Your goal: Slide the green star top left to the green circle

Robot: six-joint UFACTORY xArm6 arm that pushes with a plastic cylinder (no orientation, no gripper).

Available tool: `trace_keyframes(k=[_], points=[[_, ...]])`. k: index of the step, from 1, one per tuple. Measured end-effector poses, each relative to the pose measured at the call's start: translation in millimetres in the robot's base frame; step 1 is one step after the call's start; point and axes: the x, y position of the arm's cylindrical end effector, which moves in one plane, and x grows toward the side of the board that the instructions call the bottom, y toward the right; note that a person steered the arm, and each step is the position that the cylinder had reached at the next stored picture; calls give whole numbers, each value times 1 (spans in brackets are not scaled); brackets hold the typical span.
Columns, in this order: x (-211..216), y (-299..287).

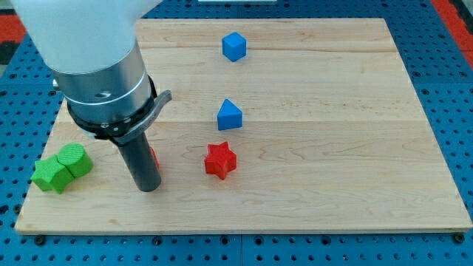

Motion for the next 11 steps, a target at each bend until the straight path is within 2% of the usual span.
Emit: trace_keyframes(k=[1, 2, 3, 4, 7, 8, 9, 11], points=[[49, -10], [59, -97], [19, -148], [-9, -142], [-106, -68], [-133, -68], [-141, -68], [-207, -66]])
